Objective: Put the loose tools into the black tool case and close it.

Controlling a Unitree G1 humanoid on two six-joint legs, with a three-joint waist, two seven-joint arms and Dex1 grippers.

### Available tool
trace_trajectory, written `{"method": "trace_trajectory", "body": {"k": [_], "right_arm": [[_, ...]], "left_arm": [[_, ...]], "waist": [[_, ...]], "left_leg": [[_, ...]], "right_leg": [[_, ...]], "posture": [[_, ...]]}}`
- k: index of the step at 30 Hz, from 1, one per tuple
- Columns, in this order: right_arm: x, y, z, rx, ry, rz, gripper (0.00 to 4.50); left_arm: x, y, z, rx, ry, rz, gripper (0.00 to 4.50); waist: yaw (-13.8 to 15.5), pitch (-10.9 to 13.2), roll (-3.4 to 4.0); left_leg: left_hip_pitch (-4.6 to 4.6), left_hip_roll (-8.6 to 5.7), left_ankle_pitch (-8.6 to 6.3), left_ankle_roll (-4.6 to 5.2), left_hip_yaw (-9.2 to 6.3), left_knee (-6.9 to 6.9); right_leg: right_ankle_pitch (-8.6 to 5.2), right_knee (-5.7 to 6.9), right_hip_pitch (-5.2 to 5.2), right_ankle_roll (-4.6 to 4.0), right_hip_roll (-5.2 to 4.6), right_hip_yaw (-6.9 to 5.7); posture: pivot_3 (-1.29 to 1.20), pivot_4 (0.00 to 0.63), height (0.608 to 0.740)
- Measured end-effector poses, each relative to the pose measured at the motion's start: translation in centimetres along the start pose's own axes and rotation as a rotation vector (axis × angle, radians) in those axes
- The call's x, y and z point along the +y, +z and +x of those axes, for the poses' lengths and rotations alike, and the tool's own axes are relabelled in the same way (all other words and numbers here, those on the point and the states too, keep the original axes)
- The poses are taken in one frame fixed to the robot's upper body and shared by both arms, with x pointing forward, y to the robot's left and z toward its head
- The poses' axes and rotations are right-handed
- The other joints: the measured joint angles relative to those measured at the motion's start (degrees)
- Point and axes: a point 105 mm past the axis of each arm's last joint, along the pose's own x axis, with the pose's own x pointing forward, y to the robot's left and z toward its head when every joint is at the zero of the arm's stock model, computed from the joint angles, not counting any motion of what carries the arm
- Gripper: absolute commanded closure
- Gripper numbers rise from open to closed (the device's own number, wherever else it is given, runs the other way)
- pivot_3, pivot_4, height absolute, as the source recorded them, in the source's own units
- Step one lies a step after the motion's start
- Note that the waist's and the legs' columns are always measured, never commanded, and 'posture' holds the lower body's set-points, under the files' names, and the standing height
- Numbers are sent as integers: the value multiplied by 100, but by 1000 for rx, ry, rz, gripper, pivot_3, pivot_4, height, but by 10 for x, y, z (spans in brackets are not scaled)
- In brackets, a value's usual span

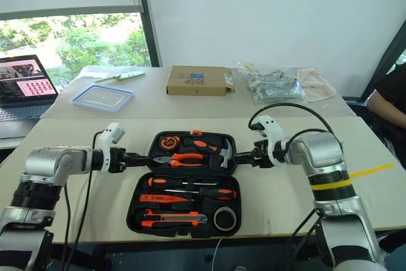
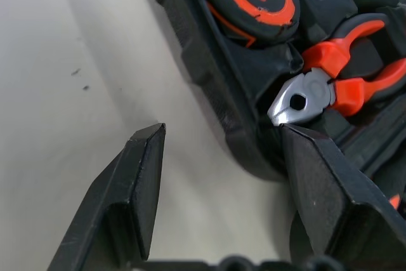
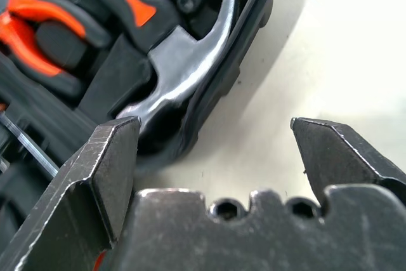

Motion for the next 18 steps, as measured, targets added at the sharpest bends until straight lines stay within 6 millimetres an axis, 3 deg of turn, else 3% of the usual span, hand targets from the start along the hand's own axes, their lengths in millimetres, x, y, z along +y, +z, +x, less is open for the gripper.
{"method": "trace_trajectory", "body": {"k": [3,5,8,15,17,18], "right_arm": [[-2,0,5,16,-13,12,67],[-2,-5,10,43,-22,11,577],[-5,-11,15,79,-35,9,1360],[4,-2,24,104,-6,-3,3750],[5,0,26,102,-2,3,4356],[3,1,28,92,-12,10,4438]], "left_arm": [[1,-1,1,13,6,-3,1435],[1,-2,1,17,9,-2,1435],[1,-2,1,23,10,2,2110],[0,3,1,8,14,-11,4481],[1,3,2,0,23,-28,4500],[2,3,5,-17,29,-49,4500]], "waist": [[2,0,0],[4,0,0],[1,0,0],[-24,0,0],[-23,0,0],[-13,0,0]], "left_leg": [[4,1,1,-1,0,1],[7,2,2,-4,-1,1],[11,1,3,-6,0,1],[48,6,10,-17,3,1],[59,9,16,-20,1,1],[68,9,18,-20,1,1]], "right_leg": [[-1,-1,7,1,-1,0],[-1,-1,9,2,-1,1],[-1,-1,10,2,-1,2],[-1,5,40,1,1,11],[1,8,49,-2,1,12],[2,9,58,-4,0,12]], "posture": [[0,150,740],[0,150,740],[0,150,740],[0,150,740],[0,150,740],[0,150,740]]}}
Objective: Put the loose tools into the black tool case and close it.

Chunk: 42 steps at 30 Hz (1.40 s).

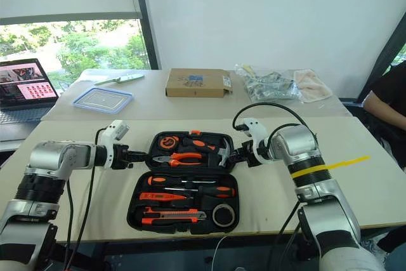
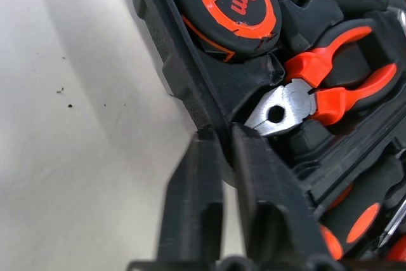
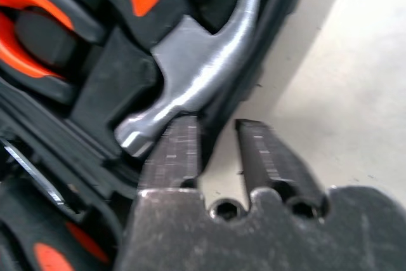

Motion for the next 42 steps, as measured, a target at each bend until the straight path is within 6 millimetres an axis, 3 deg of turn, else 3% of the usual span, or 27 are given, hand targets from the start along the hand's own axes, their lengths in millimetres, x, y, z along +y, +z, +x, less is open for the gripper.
{"method": "trace_trajectory", "body": {"k": [4,7,10,12,21,24,26,28,30,32,33,37,40,42], "right_arm": [[-7,12,6,-91,-37,-16,4438],[-5,28,4,-193,-33,-88,4438],[-3,42,-4,-334,-18,-200,4438],[1,41,-11,-395,-9,-299,4438],[10,-7,-33,-564,-104,-889,4438],[8,-28,-37,-581,-181,-1139,4438],[10,-42,-37,-592,-197,-1268,4438],[10,-53,-38,-600,-205,-1378,4438],[4,-63,-41,-595,-228,-1437,4438],[-2,-67,-44,-592,-242,-1442,4438],[-4,-69,-44,-590,-244,-1424,3631],[-20,-99,-33,-462,-196,-1326,2407],[-21,-94,-37,-480,-203,-1322,1239],[-25,-93,-43,-470,-200,-1323,986]], "left_arm": [[7,7,9,-114,36,-79,4500],[11,18,9,-227,47,-124,4500],[13,29,3,-351,45,-76,4500],[10,28,-2,-419,33,4,4500],[-10,-5,-22,-559,17,524,4500],[-18,-29,-30,-522,25,859,4500],[-19,-43,-31,-509,23,988,4500],[-11,-54,-34,-454,34,1106,4500],[12,-84,-41,-307,45,1125,4500],[13,-89,-44,-306,24,1132,4500],[12,-91,-44,-298,4,1123,4237],[12,-98,-42,-273,-45,1059,3001],[15,-93,-43,-287,-34,1031,1862],[17,-89,-43,-293,-34,1013,1116]], "waist": [[34,2,-3],[27,3,-4],[15,3,-4],[-9,3,-4],[-46,2,-3],[2,0,1],[34,1,1],[43,0,2],[40,-5,10],[87,-16,13],[105,-19,18],[95,-24,23],[54,-28,36],[65,-28,35]], "left_leg": [[13,-3,3,-3,-6,0],[-44,-6,10,-14,-4,-2],[-98,-14,21,-23,1,-5],[-100,-20,21,-24,0,-24],[-58,-33,21,-24,24,-99],[33,-26,19,-24,33,-116],[104,-21,6,-8,36,-120],[125,-13,-3,4,42,-119],[124,-10,-1,6,51,-119],[125,-1,-2,8,48,-107],[123,0,-5,12,50,-102],[111,-1,-10,24,54,-101],[113,1,-11,25,55,-101],[113,1,-15,32,54,-101]], "right_leg": [[7,-1,6,-7,-6,4],[13,26,-59,-15,-4,13],[15,53,-143,-19,-3,12],[14,56,-156,-19,-5,-9],[10,-24,-115,-24,-58,-136],[7,-100,-5,-25,-65,-138],[2,-106,70,-19,-71,-134],[-1,-100,81,-14,-74,-123],[3,-84,67,-21,-74,-111],[5,-80,75,-25,-78,-123],[7,-80,75,-27,-81,-123],[7,-83,65,-27,-84,-123],[7,-86,66,-27,-81,-124],[7,-88,69,-26,-82,-125]], "posture": [[0,150,740],[0,150,740],[0,150,740],[0,150,740],[0,150,740],[0,150,740],[0,150,740],[0,150,740],[0,150,740],[0,150,740],[0,150,740],[0,150,740],[0,150,740],[0,150,740]]}}
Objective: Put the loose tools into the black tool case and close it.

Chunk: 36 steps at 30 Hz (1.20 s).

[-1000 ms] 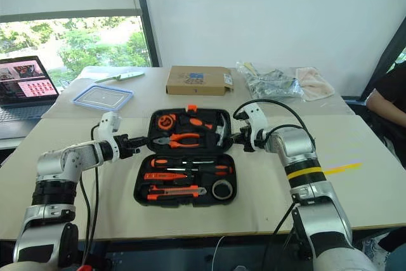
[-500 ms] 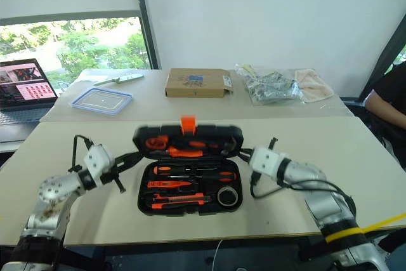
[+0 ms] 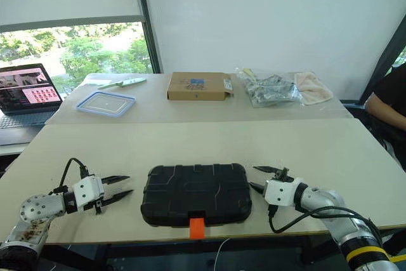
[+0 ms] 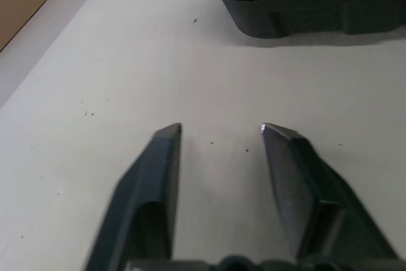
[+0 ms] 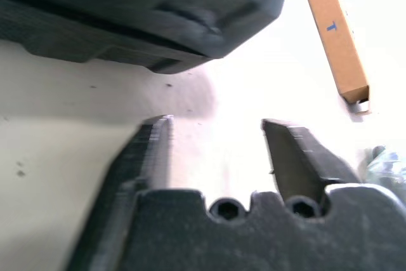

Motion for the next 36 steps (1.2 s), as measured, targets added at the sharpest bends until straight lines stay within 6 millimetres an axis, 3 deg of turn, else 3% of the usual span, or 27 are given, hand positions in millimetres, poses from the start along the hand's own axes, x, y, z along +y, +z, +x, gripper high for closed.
{"method": "trace_trajectory", "body": {"k": [2,3,6,7,10,13,17,18,21,23,26,36], "right_arm": [[-2,-4,-9,14,12,12,986],[0,-6,-15,23,21,37,1227],[11,-7,-32,29,76,167,2056],[16,-5,-38,27,103,225,2527],[29,9,-54,15,187,401,3547],[47,32,-70,10,337,519,4454],[61,59,-66,-29,424,575,4500],[64,64,-64,-32,434,579,4500],[73,68,-55,-16,445,601,4500],[74,71,-34,-19,415,594,4500],[70,72,-20,-16,399,576,4500],[33,53,27,22,251,518,4500]], "left_arm": [[4,1,0,-4,12,-29,399],[7,0,-1,-6,25,-63,32],[13,3,2,-32,50,-185,0],[15,7,5,-45,50,-219,0],[29,23,16,-85,43,-276,739],[46,40,28,-104,43,-307,1788],[55,56,53,-115,12,-324,3047],[53,58,61,-113,-7,-325,3743],[45,53,77,-73,-60,-342,4388],[37,53,94,-49,-124,-347,4388],[26,53,103,-34,-194,-343,4388],[25,45,87,-8,-204,-415,4388]], "waist": [[13,0,0],[15,0,0],[27,2,-4],[30,3,-5],[60,6,-3],[117,7,-5],[130,9,-12],[130,10,-15],[113,13,-25],[124,21,-39],[90,24,-45],[29,37,-65]], "left_leg": [[-1,0,-3,5,0,0],[-4,0,-5,8,0,0],[-20,3,-7,13,-4,1],[-30,5,-8,14,-7,6],[-46,5,-10,18,-11,22],[-41,6,-13,21,-15,27],[-40,0,-14,22,-15,35],[-41,0,-14,22,-15,36],[-41,-1,-12,19,-13,35],[-61,-1,-11,17,-16,53],[-76,0,-11,18,-17,67],[-82,8,-11,18,-25,89]], "right_leg": [[0,-4,1,1,-1,0],[-1,-6,0,2,-1,0],[-2,-8,-8,4,-1,-5],[-1,-6,-12,5,0,-9],[2,-11,-16,10,-1,-12],[3,-12,-8,13,-1,-11],[7,-9,-7,19,0,-6],[8,-8,-7,19,0,-6],[7,-10,-11,18,11,-3],[8,-9,-23,18,18,-7],[10,-9,-31,20,20,-4],[12,-3,-32,18,24,-6]], "posture": [[0,150,740],[0,150,740],[0,150,740],[0,150,740],[0,150,740],[0,150,740],[0,150,740],[0,150,740],[0,150,740],[0,150,740],[0,150,740],[0,150,740]]}}
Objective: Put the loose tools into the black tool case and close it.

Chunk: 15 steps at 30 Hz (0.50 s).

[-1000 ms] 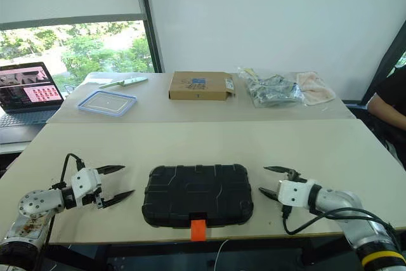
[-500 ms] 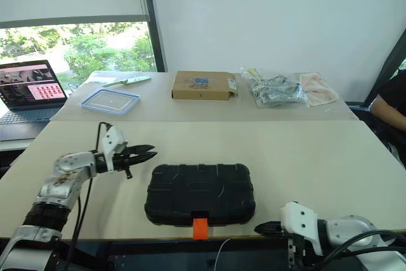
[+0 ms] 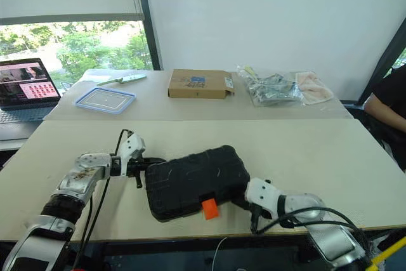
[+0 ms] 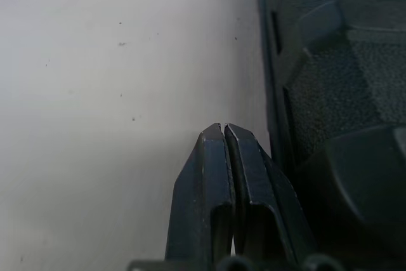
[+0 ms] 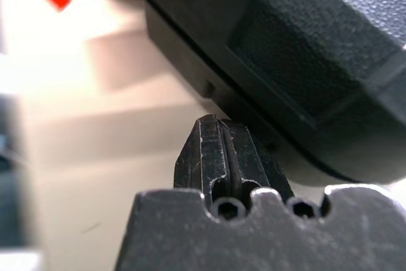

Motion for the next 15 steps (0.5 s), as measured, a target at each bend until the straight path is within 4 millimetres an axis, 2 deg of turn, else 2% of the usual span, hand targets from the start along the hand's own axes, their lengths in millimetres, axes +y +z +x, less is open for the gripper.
{"method": "trace_trajectory", "body": {"k": [4,6,11,15], "right_arm": [[-33,1,11,10,-94,-20,4500],[-43,-2,11,21,-117,-34,4500],[-47,-9,6,25,-105,-57,4500],[-39,-20,-27,79,-45,-37,4500]], "left_arm": [[-3,-7,-12,-29,56,-67,4388],[-5,-10,-16,-40,79,-99,4388],[0,-6,-30,-99,166,-159,4388],[8,7,-39,-182,214,-150,4388]], "waist": [[-40,2,3],[-21,3,4],[1,3,6],[74,5,8]], "left_leg": [[-5,-2,0,-1,-2,-2],[-7,-3,-1,-2,-7,-7],[-13,-9,-1,-3,-9,-16],[-13,-9,-1,-4,-17,-16]], "right_leg": [[1,3,-12,-1,-2,0],[1,2,-13,-1,-2,-5],[1,-1,-10,1,-7,-11],[1,-7,-4,2,-9,-21]], "posture": [[0,150,740],[0,150,740],[0,150,740],[0,150,740]]}}
